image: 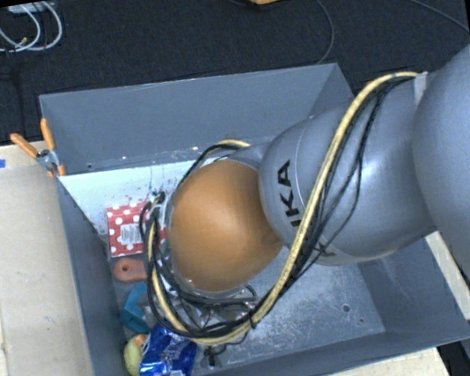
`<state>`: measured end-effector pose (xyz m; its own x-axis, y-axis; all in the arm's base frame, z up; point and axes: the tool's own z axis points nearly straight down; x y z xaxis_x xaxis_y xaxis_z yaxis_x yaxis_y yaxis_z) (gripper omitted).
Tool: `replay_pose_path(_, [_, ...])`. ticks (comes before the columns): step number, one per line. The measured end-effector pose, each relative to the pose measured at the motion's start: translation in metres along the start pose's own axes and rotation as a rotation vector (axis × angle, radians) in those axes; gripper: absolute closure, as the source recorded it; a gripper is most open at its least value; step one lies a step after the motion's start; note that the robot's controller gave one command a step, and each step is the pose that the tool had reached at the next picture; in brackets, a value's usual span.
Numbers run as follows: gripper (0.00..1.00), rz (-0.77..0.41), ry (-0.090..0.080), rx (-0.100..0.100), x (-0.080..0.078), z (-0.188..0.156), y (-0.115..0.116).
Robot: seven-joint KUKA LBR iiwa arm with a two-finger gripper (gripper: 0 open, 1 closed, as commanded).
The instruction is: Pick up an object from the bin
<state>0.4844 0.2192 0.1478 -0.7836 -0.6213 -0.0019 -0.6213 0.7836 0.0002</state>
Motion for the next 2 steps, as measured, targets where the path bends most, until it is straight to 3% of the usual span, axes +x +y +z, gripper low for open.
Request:
replay_pose_path(1, [0.0,-0.103,0.0,-0.003,-0.008,0.061,-0.003])
replay_pose_path(2, [1.0,-0.386,-0.025,0.017,-0.015,0.071,-0.005])
